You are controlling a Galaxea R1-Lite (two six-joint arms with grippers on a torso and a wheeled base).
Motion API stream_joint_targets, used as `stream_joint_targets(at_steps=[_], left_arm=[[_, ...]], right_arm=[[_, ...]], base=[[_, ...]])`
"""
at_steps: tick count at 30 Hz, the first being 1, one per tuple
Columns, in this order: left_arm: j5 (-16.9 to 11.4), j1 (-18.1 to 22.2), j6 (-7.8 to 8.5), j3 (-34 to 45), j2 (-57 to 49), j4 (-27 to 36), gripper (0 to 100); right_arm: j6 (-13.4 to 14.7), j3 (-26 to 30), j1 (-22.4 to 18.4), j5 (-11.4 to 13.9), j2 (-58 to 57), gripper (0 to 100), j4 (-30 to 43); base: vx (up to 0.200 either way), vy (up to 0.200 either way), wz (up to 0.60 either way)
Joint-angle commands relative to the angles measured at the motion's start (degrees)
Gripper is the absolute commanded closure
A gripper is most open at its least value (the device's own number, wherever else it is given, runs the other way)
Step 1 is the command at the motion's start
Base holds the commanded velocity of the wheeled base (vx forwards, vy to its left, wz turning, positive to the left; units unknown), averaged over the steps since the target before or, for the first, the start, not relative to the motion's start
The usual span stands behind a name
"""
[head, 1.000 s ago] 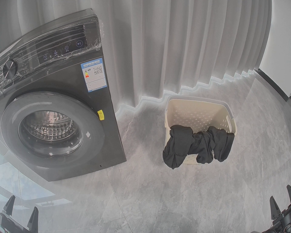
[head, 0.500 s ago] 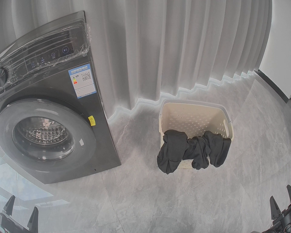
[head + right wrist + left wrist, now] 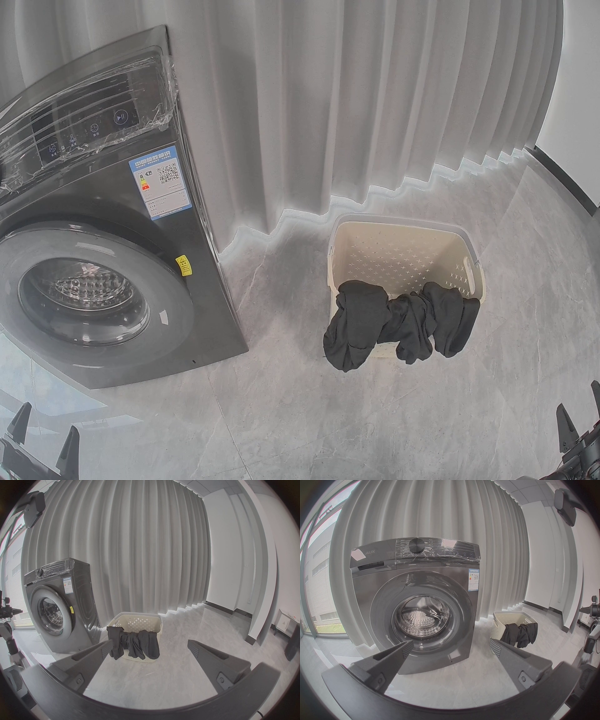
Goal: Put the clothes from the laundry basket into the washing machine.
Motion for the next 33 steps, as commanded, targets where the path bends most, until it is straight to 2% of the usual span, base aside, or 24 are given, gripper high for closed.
stream_joint_targets(at_steps=[1,11,17,29,33], left_arm=[[0.0,0.0,0.00,1.0,-0.7,0.0,0],[0.0,0.0,0.00,1.0,-0.7,0.0,0],[0.1,0.0,0.00,1.0,-0.7,0.0,0],[0.1,0.0,0.00,1.0,-0.7,0.0,0],[0.1,0.0,0.00,1.0,-0.7,0.0,0]], right_arm=[[0.0,1.0,0.0,0.0,-0.1,0,0.0],[0.0,1.0,0.0,0.0,-0.1,0,0.0],[0.0,1.0,0.0,0.0,-0.1,0,0.0],[0.0,1.0,0.0,0.0,-0.1,0,0.0],[0.0,1.0,0.0,0.0,-0.1,0,0.0]], base=[[0.000,0.000,0.00],[0.000,0.000,0.00],[0.000,-0.200,0.00],[0.000,0.000,0.00],[0.000,-0.200,0.00]])
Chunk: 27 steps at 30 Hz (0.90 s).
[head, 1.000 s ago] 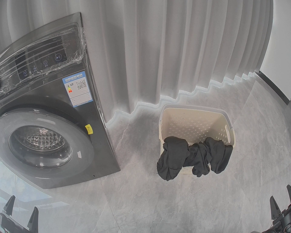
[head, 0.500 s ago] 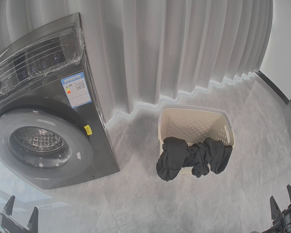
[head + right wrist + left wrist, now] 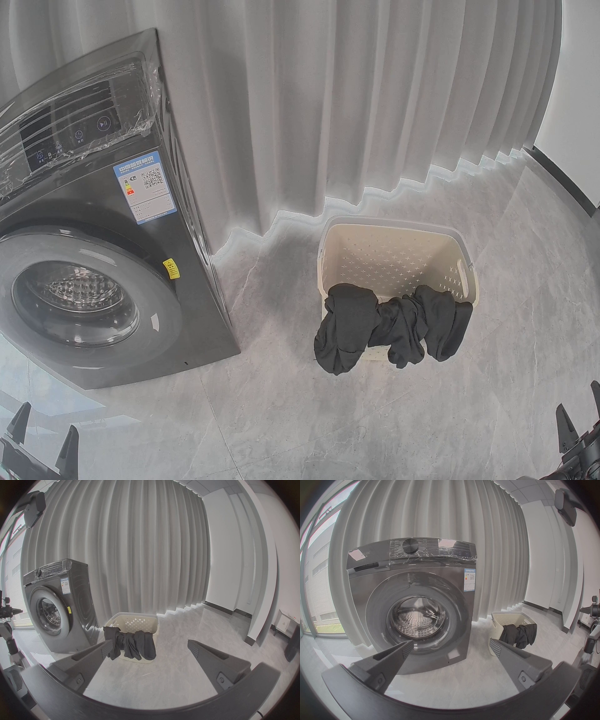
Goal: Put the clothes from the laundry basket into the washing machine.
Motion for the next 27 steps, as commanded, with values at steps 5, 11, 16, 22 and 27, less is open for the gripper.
stream_joint_targets(at_steps=[5,11,16,22,27], left_arm=[[0.0,0.0,0.00,1.0,-0.7,0.0,0],[0.0,0.0,0.00,1.0,-0.7,0.0,0],[0.0,0.0,0.00,1.0,-0.7,0.0,0],[0.0,0.0,0.00,1.0,-0.7,0.0,0],[0.0,0.0,0.00,1.0,-0.7,0.0,0]], right_arm=[[0.0,1.0,0.0,0.0,-0.1,0,0.0],[0.0,1.0,0.0,0.0,-0.1,0,0.0],[0.0,1.0,0.0,0.0,-0.1,0,0.0],[0.0,1.0,0.0,0.0,-0.1,0,0.0],[0.0,1.0,0.0,0.0,-0.1,0,0.0]], base=[[0.000,-0.200,0.00],[0.000,0.000,0.00],[0.000,0.000,0.00],[0.000,-0.167,0.00],[0.000,-0.040,0.00]])
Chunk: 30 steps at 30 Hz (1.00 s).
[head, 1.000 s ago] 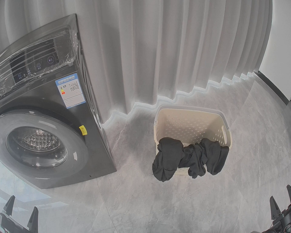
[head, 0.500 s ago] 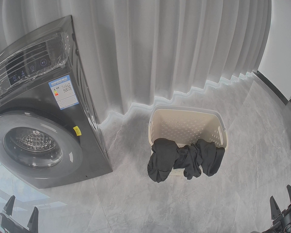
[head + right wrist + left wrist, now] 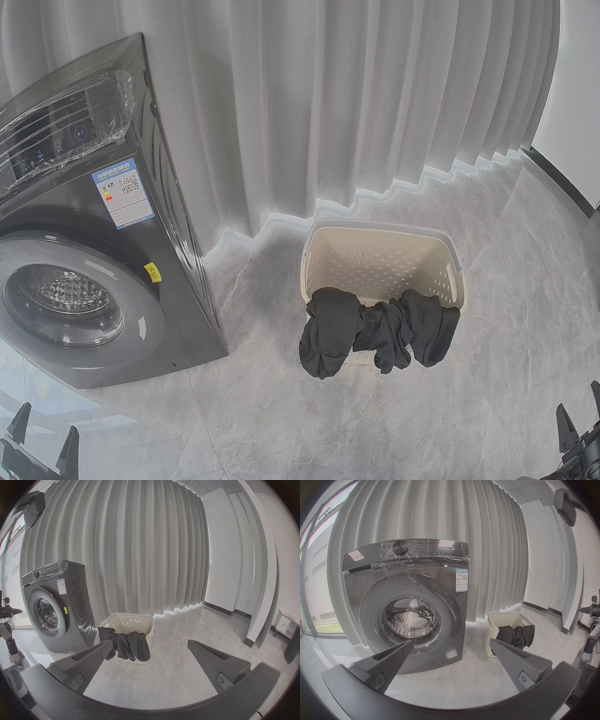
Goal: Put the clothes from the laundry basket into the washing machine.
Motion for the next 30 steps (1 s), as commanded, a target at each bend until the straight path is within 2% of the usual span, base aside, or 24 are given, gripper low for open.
stream_joint_targets(at_steps=[1,9,15,30], left_arm=[[0.0,0.1,0.00,1.0,-0.7,0.0,0],[0.0,0.1,0.00,1.0,-0.7,0.0,0],[0.0,0.1,0.00,1.0,-0.7,0.0,0],[0.0,0.1,0.00,1.0,-0.7,0.0,0]], right_arm=[[0.0,1.0,0.0,0.0,-0.1,0,0.0],[0.0,1.0,0.0,0.0,-0.1,0,0.0],[0.0,1.0,0.0,0.0,-0.1,0,0.0],[0.0,1.0,0.0,0.0,-0.1,0,0.0]], base=[[0.000,0.000,0.00],[0.000,0.000,0.00],[0.000,0.000,-0.60],[0.000,-0.013,0.00]])
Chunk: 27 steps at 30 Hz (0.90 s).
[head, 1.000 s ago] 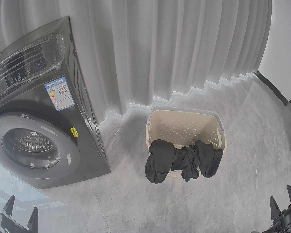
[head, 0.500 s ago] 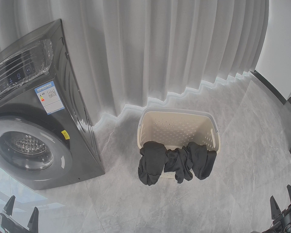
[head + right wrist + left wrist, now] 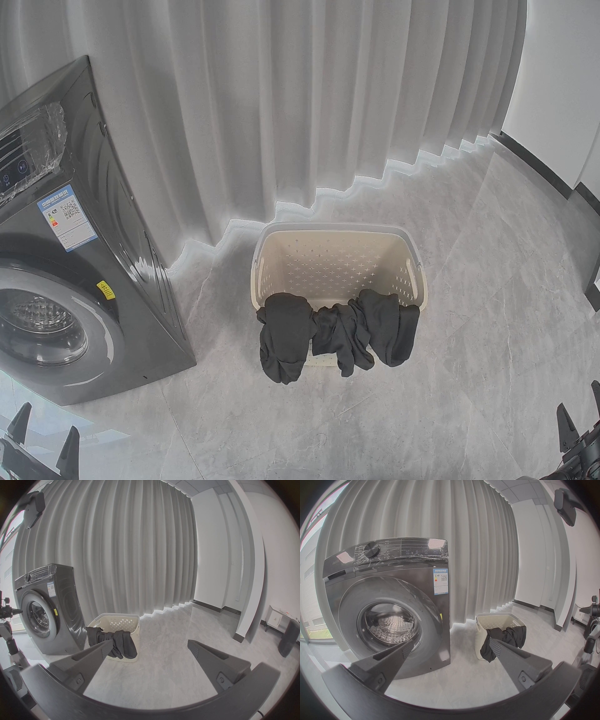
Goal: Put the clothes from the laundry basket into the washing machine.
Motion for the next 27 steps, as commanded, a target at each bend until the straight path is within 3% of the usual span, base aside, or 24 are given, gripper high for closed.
stream_joint_targets(at_steps=[1,5,20,27], left_arm=[[0.0,0.0,0.06,1.0,-0.7,0.0,0],[0.0,0.0,-0.02,1.0,-0.7,0.0,0],[0.0,0.0,0.06,1.0,-0.7,0.0,0],[0.0,0.0,-0.02,1.0,-0.7,0.0,0]], right_arm=[[0.0,1.0,0.0,0.0,-0.1,0,0.0],[0.0,1.0,0.0,0.0,-0.1,0,0.0],[0.0,1.0,0.0,0.0,-0.1,0,0.0],[0.0,1.0,0.0,0.0,-0.1,0,0.0]], base=[[0.000,-0.200,0.00],[0.000,-0.200,0.00],[0.000,0.000,0.00],[0.171,0.000,0.00]])
